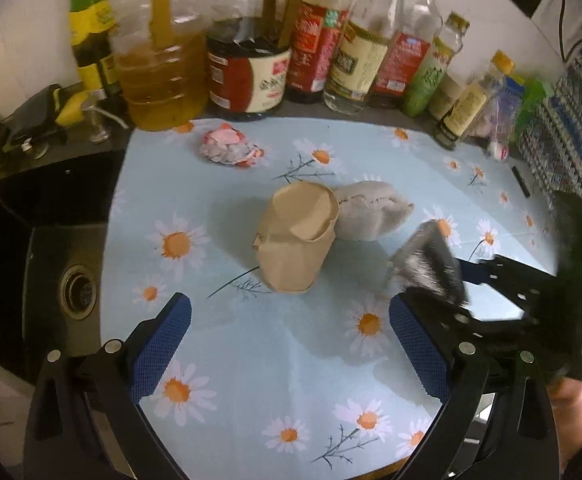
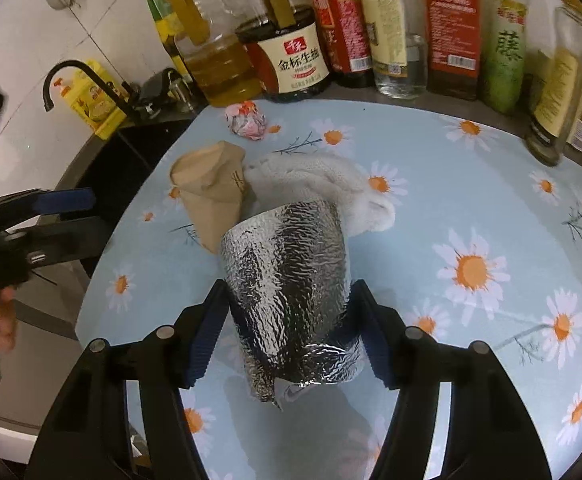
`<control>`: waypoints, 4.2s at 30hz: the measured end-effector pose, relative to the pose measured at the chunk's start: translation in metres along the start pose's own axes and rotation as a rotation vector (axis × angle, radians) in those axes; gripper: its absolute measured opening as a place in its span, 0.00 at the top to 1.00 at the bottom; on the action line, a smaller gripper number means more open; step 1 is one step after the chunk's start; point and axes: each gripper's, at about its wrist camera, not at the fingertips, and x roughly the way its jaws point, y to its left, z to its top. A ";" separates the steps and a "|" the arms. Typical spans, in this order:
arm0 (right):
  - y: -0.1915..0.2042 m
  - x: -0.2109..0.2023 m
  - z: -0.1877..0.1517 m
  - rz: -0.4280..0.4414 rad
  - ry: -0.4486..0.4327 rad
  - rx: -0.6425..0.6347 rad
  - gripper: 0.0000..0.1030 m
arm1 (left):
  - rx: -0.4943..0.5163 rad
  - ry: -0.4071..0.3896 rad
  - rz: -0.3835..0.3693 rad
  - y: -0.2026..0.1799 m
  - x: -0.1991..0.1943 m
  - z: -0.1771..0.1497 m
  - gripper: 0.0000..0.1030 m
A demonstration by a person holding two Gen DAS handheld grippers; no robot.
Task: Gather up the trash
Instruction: 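Grasp the brown paper cup by its rim with the left gripper, then lift the cup and foil item and carry them down over the black bin, then open both grippers over the black bin to drop the cup and foil item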
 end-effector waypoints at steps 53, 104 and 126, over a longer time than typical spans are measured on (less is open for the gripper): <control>0.006 -0.069 -0.065 -0.071 -0.066 0.115 0.39 | 0.225 0.007 -0.039 -0.023 0.005 -0.010 0.45; 0.135 -0.021 -0.211 0.003 0.151 0.220 0.39 | 0.076 0.187 -0.332 0.025 -0.013 -0.267 0.45; 0.116 -0.012 -0.212 0.070 0.182 0.337 0.29 | -0.053 0.273 -0.326 0.041 0.012 -0.280 0.23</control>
